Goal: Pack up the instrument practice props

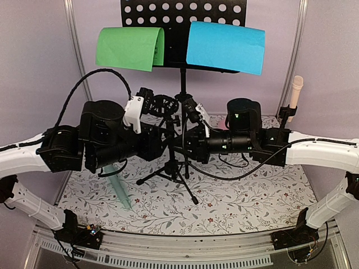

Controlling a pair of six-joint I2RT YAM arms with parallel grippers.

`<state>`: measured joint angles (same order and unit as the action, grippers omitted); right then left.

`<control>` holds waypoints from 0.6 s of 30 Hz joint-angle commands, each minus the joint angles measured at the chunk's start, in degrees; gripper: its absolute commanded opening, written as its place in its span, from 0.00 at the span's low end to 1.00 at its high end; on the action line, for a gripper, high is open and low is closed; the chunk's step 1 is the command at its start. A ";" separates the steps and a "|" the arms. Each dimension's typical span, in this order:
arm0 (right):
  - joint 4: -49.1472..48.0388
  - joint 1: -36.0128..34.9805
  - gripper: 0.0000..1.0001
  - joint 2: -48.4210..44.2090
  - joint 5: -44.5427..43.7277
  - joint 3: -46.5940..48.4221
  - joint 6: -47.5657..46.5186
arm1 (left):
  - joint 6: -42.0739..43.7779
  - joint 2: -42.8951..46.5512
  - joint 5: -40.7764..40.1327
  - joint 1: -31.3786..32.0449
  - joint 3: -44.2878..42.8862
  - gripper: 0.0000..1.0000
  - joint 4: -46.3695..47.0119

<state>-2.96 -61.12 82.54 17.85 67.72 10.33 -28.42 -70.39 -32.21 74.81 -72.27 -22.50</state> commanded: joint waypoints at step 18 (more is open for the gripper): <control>-8.85 -1.10 0.25 -3.40 5.99 -1.46 -2.65 | 6.77 0.99 3.97 0.87 1.36 0.11 10.30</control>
<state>-7.57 -61.54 81.56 23.62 66.57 8.14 -22.68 -70.43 -29.15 75.29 -72.14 -14.24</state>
